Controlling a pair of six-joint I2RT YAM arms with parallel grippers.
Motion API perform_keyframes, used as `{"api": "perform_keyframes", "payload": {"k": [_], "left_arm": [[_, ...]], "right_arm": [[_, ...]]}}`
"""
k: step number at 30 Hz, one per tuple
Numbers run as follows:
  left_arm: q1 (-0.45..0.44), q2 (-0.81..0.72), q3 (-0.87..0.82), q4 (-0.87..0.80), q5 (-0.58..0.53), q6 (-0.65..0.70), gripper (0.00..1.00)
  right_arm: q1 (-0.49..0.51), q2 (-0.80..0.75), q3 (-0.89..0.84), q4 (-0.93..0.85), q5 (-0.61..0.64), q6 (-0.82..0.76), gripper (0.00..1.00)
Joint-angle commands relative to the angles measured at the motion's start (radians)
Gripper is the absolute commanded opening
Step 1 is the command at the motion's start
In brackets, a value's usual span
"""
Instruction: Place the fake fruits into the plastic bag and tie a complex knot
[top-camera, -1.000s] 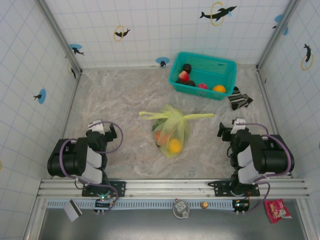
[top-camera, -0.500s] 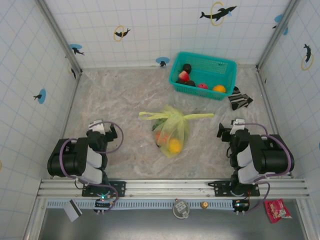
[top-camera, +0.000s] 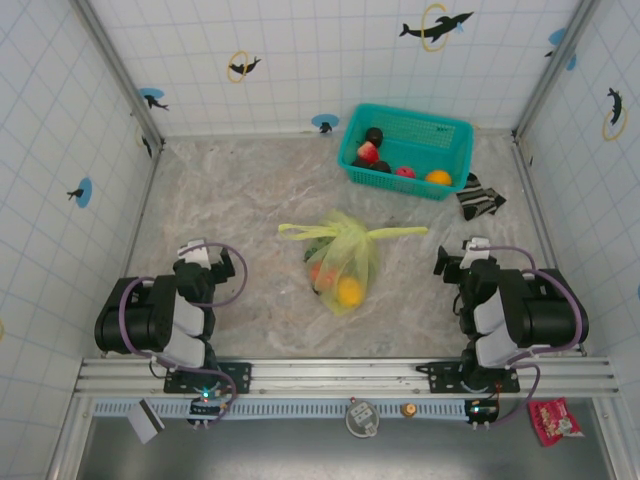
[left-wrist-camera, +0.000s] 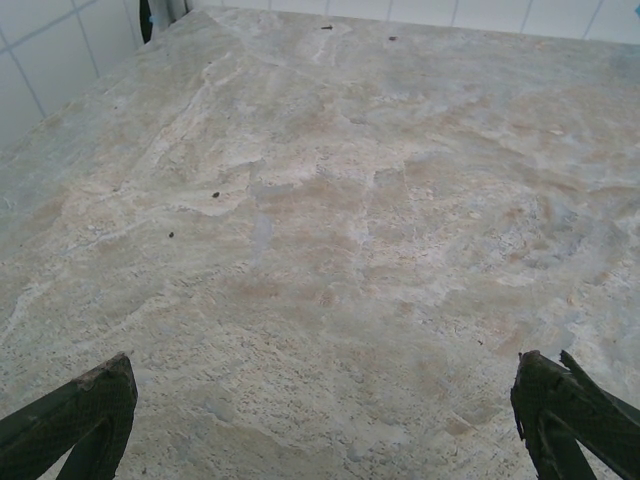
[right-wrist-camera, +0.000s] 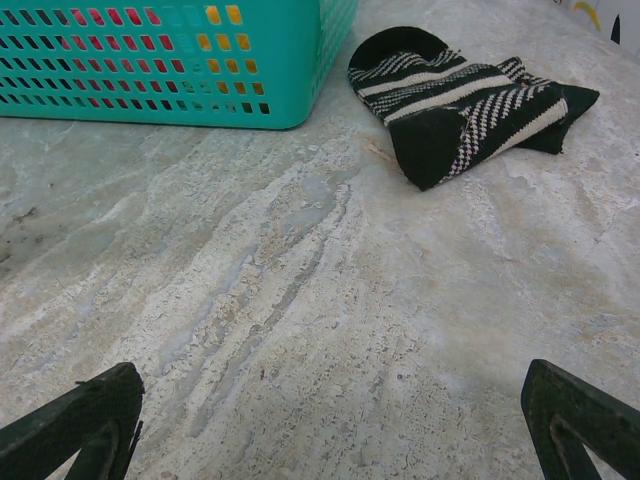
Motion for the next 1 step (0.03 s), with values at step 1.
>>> {"api": "perform_keyframes", "payload": {"k": [1], "left_arm": [[0.008, -0.003, -0.001, 0.016, 0.016, -0.002, 0.98]], "right_arm": [[0.003, -0.009, 0.0, 0.014, 0.014, -0.006, 1.0]]}}
